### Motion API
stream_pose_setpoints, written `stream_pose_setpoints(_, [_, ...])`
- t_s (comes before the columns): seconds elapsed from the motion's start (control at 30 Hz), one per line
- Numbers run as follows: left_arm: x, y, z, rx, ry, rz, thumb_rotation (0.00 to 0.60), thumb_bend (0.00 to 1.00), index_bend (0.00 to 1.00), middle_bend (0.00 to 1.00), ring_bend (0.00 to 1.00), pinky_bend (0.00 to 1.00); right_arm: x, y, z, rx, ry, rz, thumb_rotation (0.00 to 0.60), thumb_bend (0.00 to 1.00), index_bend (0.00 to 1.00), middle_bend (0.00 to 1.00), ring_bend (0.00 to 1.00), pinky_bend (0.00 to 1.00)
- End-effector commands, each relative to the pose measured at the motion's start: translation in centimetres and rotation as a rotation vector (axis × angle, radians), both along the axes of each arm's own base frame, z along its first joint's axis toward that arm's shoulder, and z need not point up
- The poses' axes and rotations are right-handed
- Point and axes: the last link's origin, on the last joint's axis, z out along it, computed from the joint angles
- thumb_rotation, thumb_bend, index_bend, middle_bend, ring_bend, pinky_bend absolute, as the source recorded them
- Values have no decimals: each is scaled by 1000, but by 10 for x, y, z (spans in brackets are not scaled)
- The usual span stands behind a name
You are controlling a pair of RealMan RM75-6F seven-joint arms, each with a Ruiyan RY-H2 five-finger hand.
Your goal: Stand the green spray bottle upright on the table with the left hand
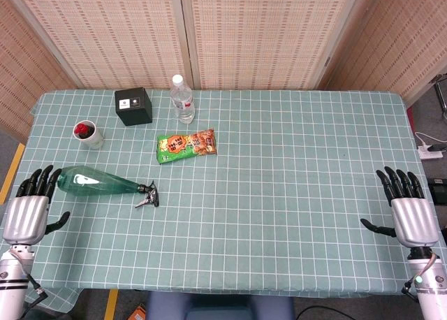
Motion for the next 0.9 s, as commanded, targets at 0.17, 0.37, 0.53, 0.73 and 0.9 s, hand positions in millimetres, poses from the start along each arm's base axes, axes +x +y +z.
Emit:
stream_pose_setpoints(0.17, [77, 25, -25, -148, 227, -111, 600, 211, 0, 6, 0, 148, -2, 1, 2, 8, -21, -4, 600, 0, 0, 34, 0, 0])
stream_pose_setpoints(0.37, [89, 41, -49, -187, 425, -143, 600, 211, 33, 61, 0, 173, -5, 1, 4, 16, -28, -33, 600, 0, 0, 34, 0, 0])
stream_pose_setpoints(0.53, [91, 52, -70, -224, 487, -134, 600, 212, 34, 80, 3, 181, -7, 2, 5, 20, -40, -47, 600, 0, 0, 34, 0, 0])
stream_pose_setpoints(0.73, [92, 65, -91, -252, 519, -109, 600, 210, 38, 112, 36, 204, -7, 2, 5, 23, -38, -50, 600, 0, 0, 34, 0, 0])
stream_pose_setpoints(0.9, [89, 75, -101, -252, 573, -95, 600, 210, 72, 145, 70, 229, -7, 2, 5, 27, -38, -53, 600, 0, 0, 34, 0, 0])
